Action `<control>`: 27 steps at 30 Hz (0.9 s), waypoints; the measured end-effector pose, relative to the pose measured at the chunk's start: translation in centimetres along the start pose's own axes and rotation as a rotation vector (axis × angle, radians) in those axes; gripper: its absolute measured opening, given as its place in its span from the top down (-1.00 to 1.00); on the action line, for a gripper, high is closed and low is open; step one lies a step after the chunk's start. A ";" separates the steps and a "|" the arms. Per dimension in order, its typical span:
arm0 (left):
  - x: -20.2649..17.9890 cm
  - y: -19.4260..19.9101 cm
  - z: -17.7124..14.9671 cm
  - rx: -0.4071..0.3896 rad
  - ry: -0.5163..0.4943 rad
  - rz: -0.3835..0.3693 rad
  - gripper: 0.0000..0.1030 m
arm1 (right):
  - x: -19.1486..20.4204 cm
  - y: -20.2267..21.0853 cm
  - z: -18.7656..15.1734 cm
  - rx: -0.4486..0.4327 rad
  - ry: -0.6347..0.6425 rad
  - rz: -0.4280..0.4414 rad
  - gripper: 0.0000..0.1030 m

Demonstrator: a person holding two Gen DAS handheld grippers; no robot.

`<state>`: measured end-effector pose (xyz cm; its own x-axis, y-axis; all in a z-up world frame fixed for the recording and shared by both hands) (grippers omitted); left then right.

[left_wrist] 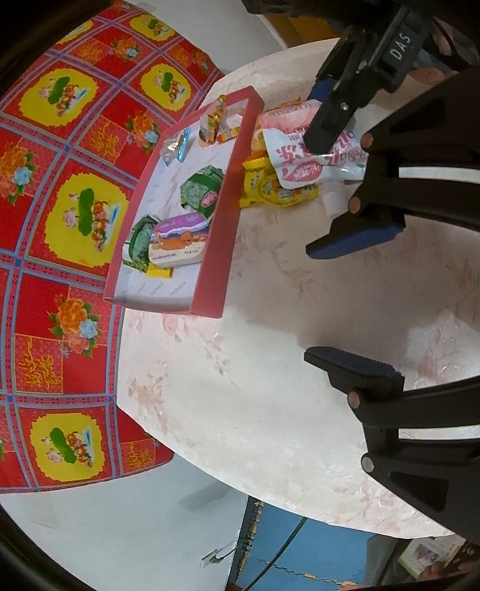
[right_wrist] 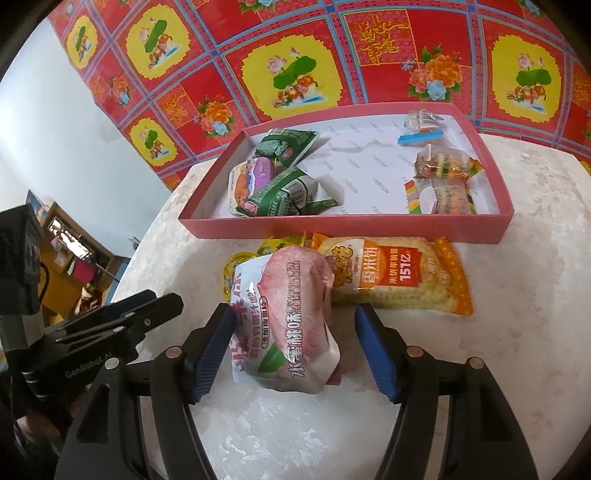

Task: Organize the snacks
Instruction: 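Grasp the pink pouch with the right tool while the left tool grasps the yellow round candy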

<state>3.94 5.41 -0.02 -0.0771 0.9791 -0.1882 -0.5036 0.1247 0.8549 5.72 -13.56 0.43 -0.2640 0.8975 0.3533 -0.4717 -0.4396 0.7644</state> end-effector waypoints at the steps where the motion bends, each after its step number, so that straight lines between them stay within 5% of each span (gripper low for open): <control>1: 0.0 0.0 0.0 0.001 0.001 0.001 -0.01 | -0.1 0.0 -0.1 0.000 -0.006 0.013 -0.26; 4: 0.1 0.0 0.0 0.001 0.002 0.003 -0.01 | -0.2 0.2 -0.2 -0.005 -0.021 0.063 0.02; 13: -0.5 0.4 -0.1 -0.003 -0.014 0.005 -0.01 | -0.8 1.8 -0.9 -0.060 -0.023 0.128 0.31; 27: -3.4 0.3 0.0 0.014 -0.061 -0.057 -0.01 | -4.1 5.3 -2.6 -0.104 -0.092 0.097 0.38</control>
<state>4.07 2.07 0.86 0.0039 0.9783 -0.2071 -0.4938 0.1820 0.8503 2.10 -19.65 1.67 -0.2364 0.8479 0.4745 -0.5337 -0.5213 0.6659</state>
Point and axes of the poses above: each gripper's, at about its wrist camera, not at the fingertips, and y roughly against the way its jaws point, x to its left, z to its top, the point moved 1 cm from there along -y, roughly the way its jaws point, and after that the axes turned 2 degrees about x, right-handed, at the moved point
